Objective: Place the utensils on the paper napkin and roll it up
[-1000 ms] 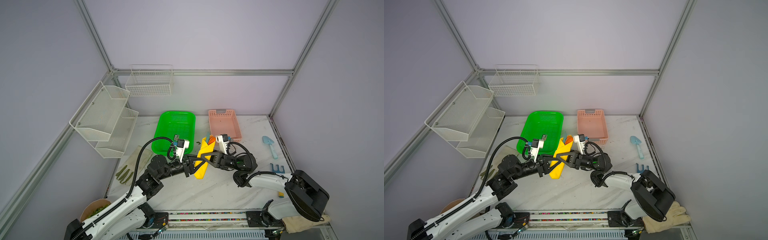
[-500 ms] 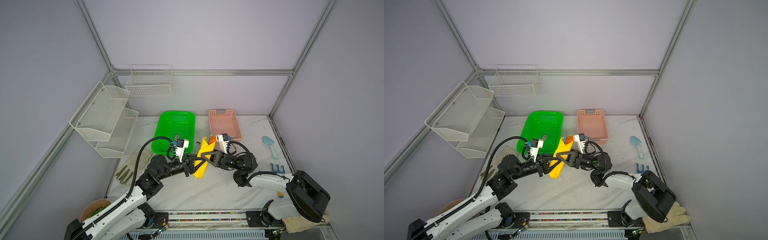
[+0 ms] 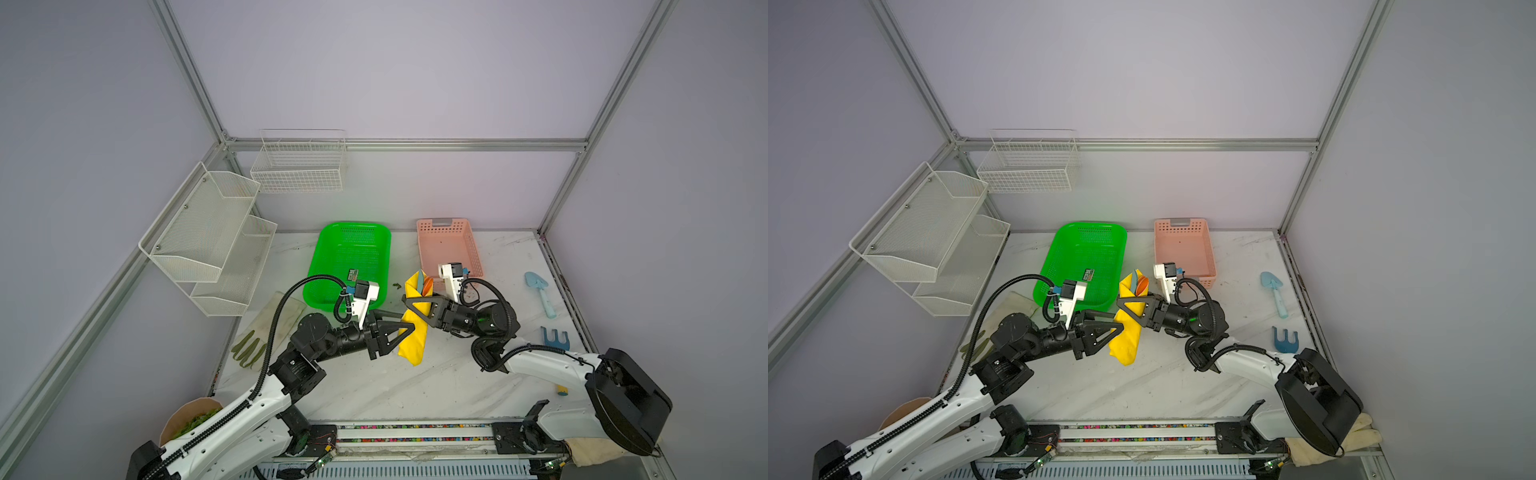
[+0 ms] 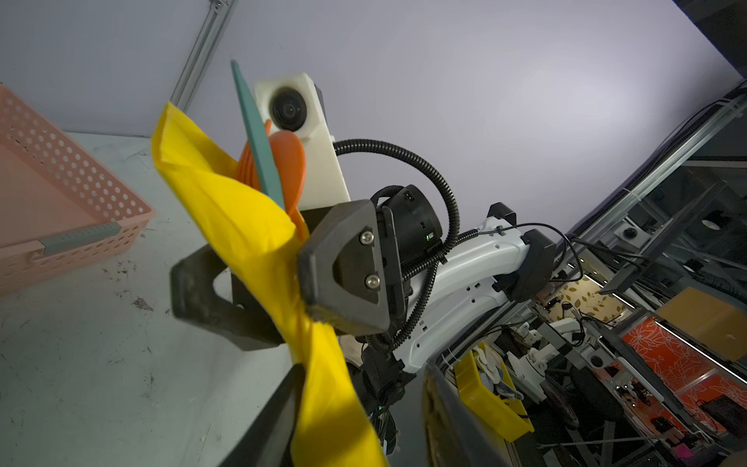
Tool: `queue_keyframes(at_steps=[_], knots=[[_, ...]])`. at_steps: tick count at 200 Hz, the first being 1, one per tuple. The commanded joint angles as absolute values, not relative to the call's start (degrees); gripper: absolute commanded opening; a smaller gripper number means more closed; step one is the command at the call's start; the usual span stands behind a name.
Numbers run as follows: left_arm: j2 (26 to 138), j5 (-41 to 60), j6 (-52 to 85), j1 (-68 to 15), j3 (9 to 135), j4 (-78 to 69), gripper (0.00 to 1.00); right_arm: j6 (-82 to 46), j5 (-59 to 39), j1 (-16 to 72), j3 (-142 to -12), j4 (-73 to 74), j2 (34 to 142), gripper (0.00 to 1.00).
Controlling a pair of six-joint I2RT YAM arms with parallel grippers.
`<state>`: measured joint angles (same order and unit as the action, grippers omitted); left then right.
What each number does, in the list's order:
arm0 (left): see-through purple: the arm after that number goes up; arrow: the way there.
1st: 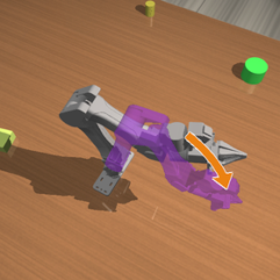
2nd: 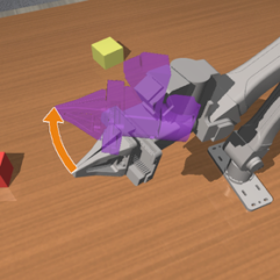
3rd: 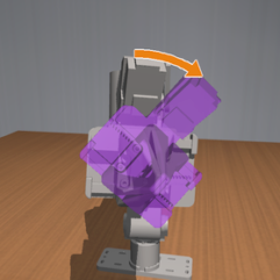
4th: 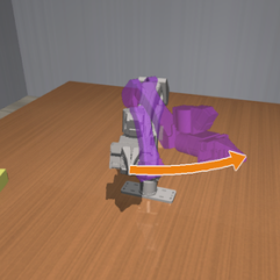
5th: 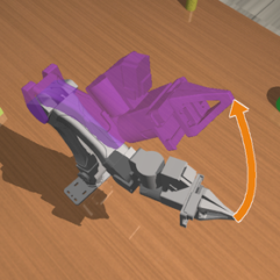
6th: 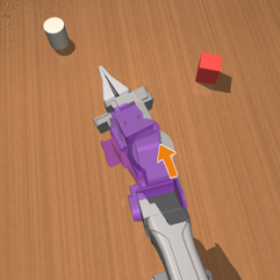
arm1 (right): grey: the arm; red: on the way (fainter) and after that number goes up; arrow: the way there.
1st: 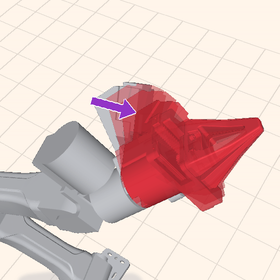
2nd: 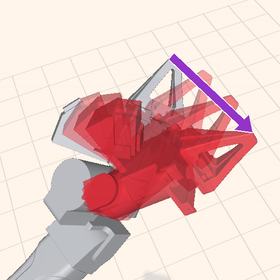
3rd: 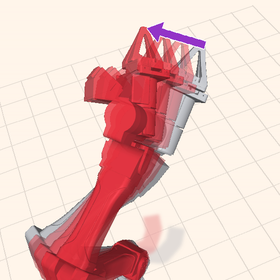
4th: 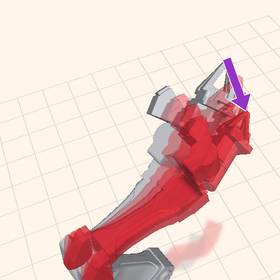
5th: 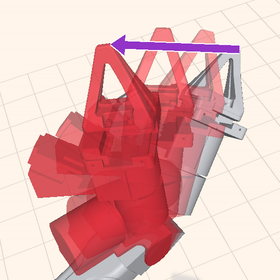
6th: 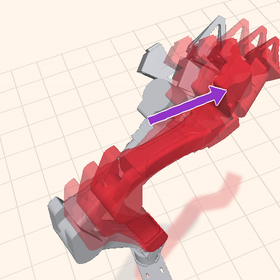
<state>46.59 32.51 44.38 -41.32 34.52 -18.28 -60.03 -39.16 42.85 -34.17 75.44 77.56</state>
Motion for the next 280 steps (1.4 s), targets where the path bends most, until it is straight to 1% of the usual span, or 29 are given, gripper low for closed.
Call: queue_keyframes(at_steps=[1, 75, 99, 109, 117, 125, 141, 165, 185, 211, 241, 280], knots=[[46.64, 33.22, 44.69, -41.31, 32.19, -18.86, 0.0, -58.97, -38.23, 42.89, -35.86, 76.73, 76.55, 0.0], [46.08, 31.32, 44.18, -41.22, 32.23, -17.45, 0.0, -58.97, -37.62, 42.89, -35.51, 76.75, 75.21, 0.0], [43.02, 26.97, 42.29, -40.6, 33.24, -11.77, 0.0, -58.97, -37.45, 42.89, -35.11, 76.67, 74.62, 0.0], [40.84, 23.62, 41.64, -40.31, 33.64, -8.59, 0.08, -58.97, -37.19, 42.89, -34.81, 76.64, 74.39, 0.0], [39.15, 21.57, 41.18, -40.0, 33.78, -6.97, 0.17, -58.97, -37.05, 42.89, -34.47, 76.66, 74.19, 0.0], [37.7, 20.48, 40.96, -39.78, 33.84, -5.99, 0.22, -58.97, -36.76, 42.89, -34.18, 76.64, 74.13, 0.0], [36.39, 20.76, 40.96, -39.55, 34.63, -5.2, 0.29, -58.73, -36.18, 42.89, -33.93, 76.23, 74.01, 0.0], [37.13, 22.9, 41.52, -39.55, 35.68, -4.75, 0.35, -58.49, -34.84, 42.81, -33.93, 74.93, 74.12, 0.0], [37.91, 24.76, 42.51, -39.55, 35.39, -6.8, 0.44, -58.08, -33.14, 42.87, -33.97, 73.15, 73.84, 0.0], [40.02, 26.69, 42.98, -39.57, 35.2, -8.8, 0.51, -56.6, -31.26, 42.84, -34.29, 69.4, 72.93, 0.0], [43.02, 30.38, 44.21, -39.55, 35.67, -12.36, 0.56, -55.39, -29.49, 42.89, -34.37, 66.68, 72.07, 0.0], [46.08, 30.58, 45.38, -39.54, 35.61, -15.39, 0.59, -55.28, -29.31, 42.89, -34.61, 66.18, 71.9, 0.0]])
